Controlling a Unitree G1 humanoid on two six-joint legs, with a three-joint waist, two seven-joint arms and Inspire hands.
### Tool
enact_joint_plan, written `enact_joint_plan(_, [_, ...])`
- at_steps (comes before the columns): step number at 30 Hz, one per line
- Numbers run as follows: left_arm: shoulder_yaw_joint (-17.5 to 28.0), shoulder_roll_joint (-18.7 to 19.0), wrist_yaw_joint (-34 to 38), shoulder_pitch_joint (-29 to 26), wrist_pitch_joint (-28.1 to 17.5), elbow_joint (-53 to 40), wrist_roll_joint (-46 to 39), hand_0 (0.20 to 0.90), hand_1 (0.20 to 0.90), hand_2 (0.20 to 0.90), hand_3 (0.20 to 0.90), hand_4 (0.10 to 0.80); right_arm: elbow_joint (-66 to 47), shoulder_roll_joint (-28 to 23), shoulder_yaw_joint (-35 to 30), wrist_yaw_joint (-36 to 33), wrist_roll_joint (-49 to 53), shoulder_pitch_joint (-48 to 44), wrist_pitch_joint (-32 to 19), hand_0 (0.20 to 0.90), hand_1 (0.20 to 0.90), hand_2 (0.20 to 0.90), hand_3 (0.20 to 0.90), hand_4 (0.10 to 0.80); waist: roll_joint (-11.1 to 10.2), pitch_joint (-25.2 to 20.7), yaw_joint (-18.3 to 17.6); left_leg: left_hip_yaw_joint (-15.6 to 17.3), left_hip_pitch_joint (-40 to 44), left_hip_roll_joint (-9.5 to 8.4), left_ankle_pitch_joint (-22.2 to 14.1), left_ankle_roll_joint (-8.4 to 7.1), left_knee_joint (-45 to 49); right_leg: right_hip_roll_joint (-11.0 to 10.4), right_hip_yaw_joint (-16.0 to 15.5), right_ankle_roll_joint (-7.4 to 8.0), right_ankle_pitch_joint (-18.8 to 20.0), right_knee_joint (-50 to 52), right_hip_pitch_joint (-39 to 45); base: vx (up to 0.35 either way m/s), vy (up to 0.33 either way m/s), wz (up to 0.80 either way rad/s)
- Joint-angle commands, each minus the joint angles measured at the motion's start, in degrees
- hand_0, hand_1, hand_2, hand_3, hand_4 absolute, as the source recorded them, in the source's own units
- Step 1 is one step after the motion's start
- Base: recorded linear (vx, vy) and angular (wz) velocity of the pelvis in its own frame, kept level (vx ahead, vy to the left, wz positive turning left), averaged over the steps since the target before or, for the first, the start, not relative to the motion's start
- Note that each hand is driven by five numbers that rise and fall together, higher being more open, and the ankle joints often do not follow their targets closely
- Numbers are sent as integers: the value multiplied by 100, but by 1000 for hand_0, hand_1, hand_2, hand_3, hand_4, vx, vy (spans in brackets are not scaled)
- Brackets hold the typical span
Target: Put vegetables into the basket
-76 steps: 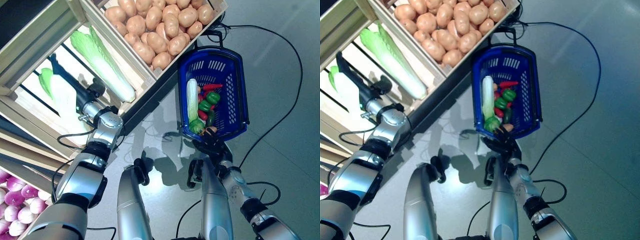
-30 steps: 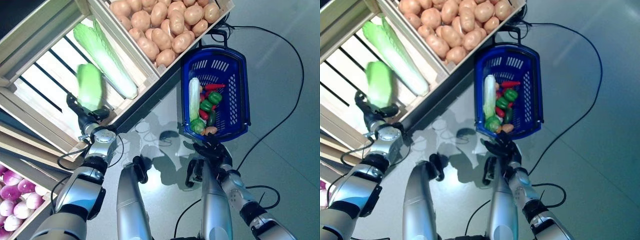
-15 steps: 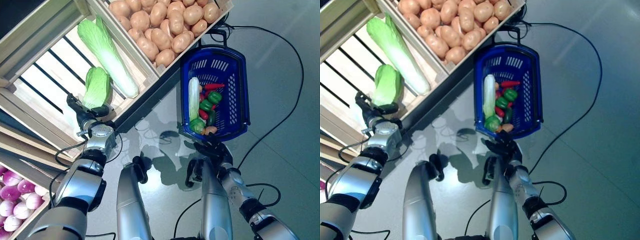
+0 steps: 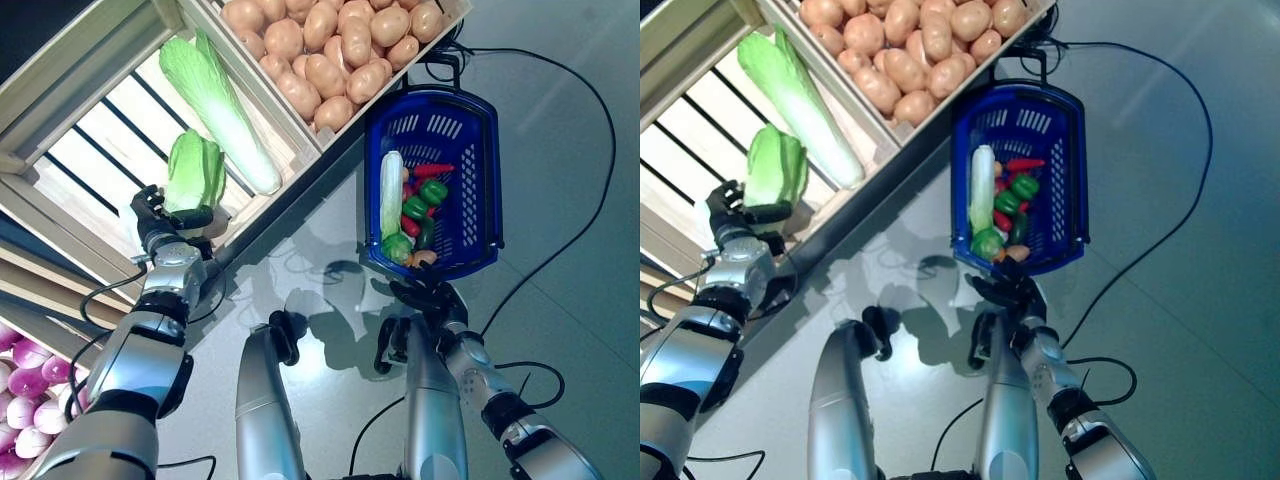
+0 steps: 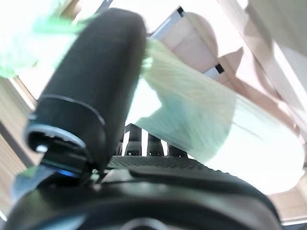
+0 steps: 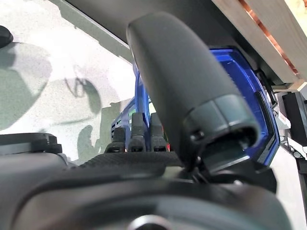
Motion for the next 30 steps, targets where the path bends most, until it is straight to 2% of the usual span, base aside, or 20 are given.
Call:
enact_joint_plan(1, [12, -485, -483, 358, 154, -257, -506, 300, 300, 300, 300, 400, -742, -140, -117, -140, 129, -123, -353, 900, 900, 900, 900, 800, 67, -64, -137, 138, 538, 60, -759, 137, -15, -55, 358, 74, 785, -875, 264, 0, 0, 0])
enact_joint_plan(10, [132, -452, -557, 836, 148, -565, -490, 300, 300, 300, 300, 400, -1098, -166, -58, -139, -148, 294, -467, 900, 900, 900, 900, 800, 73, -289, -143, 353, 1227, 59, -541, 123, -654, -61, 230, 44, 892, -1459, 950, 10, 11, -3])
enact_joint_plan(16, [272, -496, -638, 1283, -97, -722, -371, 300, 300, 300, 300, 400, -1214, -144, -36, -51, -341, 712, -539, 900, 900, 900, 900, 800, 49, -590, -137, 515, 2003, -20, -266, 155, -1416, -41, 69, 41, 1045, -2143, 1682, 46, 27, -8])
enact_joint_plan(20, [333, -540, -818, 1606, -247, -881, 20, 300, 300, 300, 300, 400, -1115, -137, -101, 74, -267, 943, -500, 900, 900, 900, 900, 800, 57, -852, -101, 619, 2618, -103, -63, 155, -2045, -31, -79, 58, 1162, -2768, 2297, 91, 17, -4])
enact_joint_plan(27, [505, -672, -689, 2131, -699, -1407, 214, 300, 300, 300, 300, 400, -1312, -45, -147, 161, -555, 1268, -421, 900, 900, 900, 900, 800, 109, -1139, -66, 798, 3346, -270, 253, 109, -2874, -17, -289, 176, 1437, -3591, 3003, 25, 3, -3])
enact_joint_plan(30, [627, -805, -839, 2465, -892, -1650, 261, 300, 300, 300, 300, 400, -1375, 25, -191, 206, -629, 1519, -445, 900, 900, 900, 900, 800, 146, -1315, -60, 889, 3824, -405, 451, 93, -3402, 93, -405, 237, 1640, -4182, 3496, 66, -15, -1])
